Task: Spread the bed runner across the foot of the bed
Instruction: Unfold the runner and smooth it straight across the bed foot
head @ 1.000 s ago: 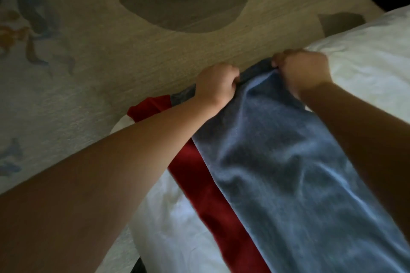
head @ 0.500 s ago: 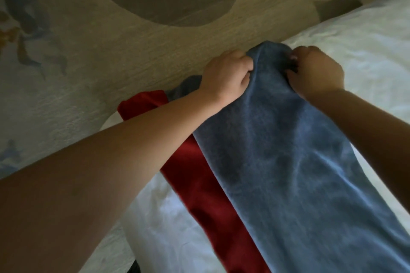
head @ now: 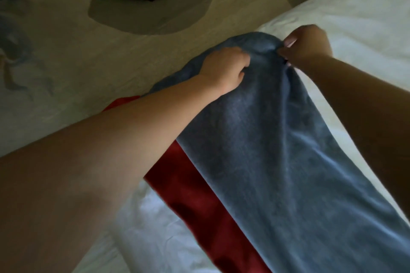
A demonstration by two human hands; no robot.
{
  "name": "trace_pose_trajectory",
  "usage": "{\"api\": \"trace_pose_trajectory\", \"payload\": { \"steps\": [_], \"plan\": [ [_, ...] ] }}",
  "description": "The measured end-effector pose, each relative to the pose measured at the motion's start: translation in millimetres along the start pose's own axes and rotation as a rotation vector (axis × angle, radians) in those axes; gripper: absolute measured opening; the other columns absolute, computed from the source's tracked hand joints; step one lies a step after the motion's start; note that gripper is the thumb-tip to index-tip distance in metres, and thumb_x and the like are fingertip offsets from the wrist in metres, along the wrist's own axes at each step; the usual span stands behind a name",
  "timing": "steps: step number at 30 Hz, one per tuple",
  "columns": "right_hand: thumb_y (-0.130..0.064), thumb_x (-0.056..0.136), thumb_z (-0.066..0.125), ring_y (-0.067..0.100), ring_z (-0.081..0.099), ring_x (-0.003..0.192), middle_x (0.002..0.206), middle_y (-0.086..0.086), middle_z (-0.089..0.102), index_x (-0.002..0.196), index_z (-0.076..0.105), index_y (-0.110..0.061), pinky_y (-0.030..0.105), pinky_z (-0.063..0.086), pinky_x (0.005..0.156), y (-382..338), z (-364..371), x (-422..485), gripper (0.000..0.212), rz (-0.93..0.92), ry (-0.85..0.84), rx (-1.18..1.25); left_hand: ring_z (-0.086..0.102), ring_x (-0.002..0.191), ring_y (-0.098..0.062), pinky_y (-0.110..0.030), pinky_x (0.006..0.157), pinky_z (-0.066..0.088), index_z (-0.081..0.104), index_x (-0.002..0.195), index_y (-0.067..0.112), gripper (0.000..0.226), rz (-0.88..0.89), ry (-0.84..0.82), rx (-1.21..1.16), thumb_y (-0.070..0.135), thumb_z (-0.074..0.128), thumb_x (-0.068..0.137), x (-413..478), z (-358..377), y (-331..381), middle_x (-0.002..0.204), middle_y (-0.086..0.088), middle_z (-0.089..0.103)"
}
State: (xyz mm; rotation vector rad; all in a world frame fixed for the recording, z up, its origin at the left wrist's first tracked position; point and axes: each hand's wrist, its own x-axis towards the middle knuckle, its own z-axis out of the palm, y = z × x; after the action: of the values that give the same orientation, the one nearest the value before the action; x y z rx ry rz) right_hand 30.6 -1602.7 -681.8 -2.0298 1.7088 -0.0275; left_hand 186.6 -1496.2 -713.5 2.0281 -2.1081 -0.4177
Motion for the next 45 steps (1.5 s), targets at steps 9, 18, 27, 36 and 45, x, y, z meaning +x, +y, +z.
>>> {"api": "trace_pose_trajectory", "payload": {
  "steps": [9, 18, 27, 36, 45],
  "plan": [
    [-0.007, 0.083, 0.055, 0.031, 0.066, 0.082, 0.086, 0.013, 0.069, 0.071, 0.068, -0.021, 0.033, 0.053, 0.081, 79.3, 1.7, -71.5, 0.023, 0.133, -0.136, 0.057, 0.055, 0.110, -0.023, -0.038, 0.081, 0.050, 0.059, 0.120, 0.018, 0.028, 0.200, -0.017, 0.015, 0.013, 0.045, 0.096, 15.0, 6.6, 60.9, 0.123, -0.002, 0.057],
    [-0.031, 0.079, 0.066, 0.026, 0.060, 0.087, 0.092, 0.012, 0.067, 0.085, 0.072, -0.008, 0.034, 0.048, 0.080, 146.9, -12.9, -113.2, 0.025, 0.194, -0.459, -0.131, 0.058, 0.104, -0.030, -0.035, 0.074, 0.045, 0.062, 0.113, 0.017, 0.026, 0.440, -0.327, 0.309, 0.007, 0.056, 0.089, 40.3, 15.6, 131.5, 0.119, -0.008, 0.058],
    [-0.039, 0.089, 0.055, 0.031, 0.062, 0.083, 0.091, 0.015, 0.068, 0.087, 0.067, -0.003, 0.036, 0.050, 0.076, 190.3, -9.4, -131.7, 0.038, 0.207, -0.089, 0.060, 0.054, 0.100, -0.034, -0.033, 0.066, 0.037, 0.063, 0.103, 0.000, 0.027, 0.182, -0.226, 0.438, -0.009, 0.046, 0.084, 51.3, 22.8, 170.0, 0.113, -0.016, 0.055],
    [-0.041, 0.087, 0.060, 0.022, 0.058, 0.078, 0.078, -0.002, 0.062, 0.078, 0.064, -0.018, 0.034, 0.047, 0.071, 290.2, -18.4, -223.1, 0.025, 0.299, -0.122, 0.211, 0.056, 0.084, -0.025, -0.034, 0.063, 0.043, 0.058, 0.100, 0.013, 0.014, 0.423, -0.369, 0.182, 0.014, 0.049, 0.089, 7.2, 61.9, 248.7, 0.107, -0.006, 0.055],
    [-0.021, 0.085, 0.066, 0.018, 0.059, 0.076, 0.081, 0.002, 0.067, 0.077, 0.063, -0.023, 0.028, 0.046, 0.073, 355.4, -24.8, -274.7, 0.009, 0.279, -0.092, 0.236, 0.060, 0.089, -0.026, -0.034, 0.069, 0.047, 0.066, 0.095, 0.013, 0.013, 0.432, -0.383, 0.223, 0.021, 0.057, 0.092, -0.6, 81.3, 291.5, 0.103, -0.005, 0.064]
  ]
}}
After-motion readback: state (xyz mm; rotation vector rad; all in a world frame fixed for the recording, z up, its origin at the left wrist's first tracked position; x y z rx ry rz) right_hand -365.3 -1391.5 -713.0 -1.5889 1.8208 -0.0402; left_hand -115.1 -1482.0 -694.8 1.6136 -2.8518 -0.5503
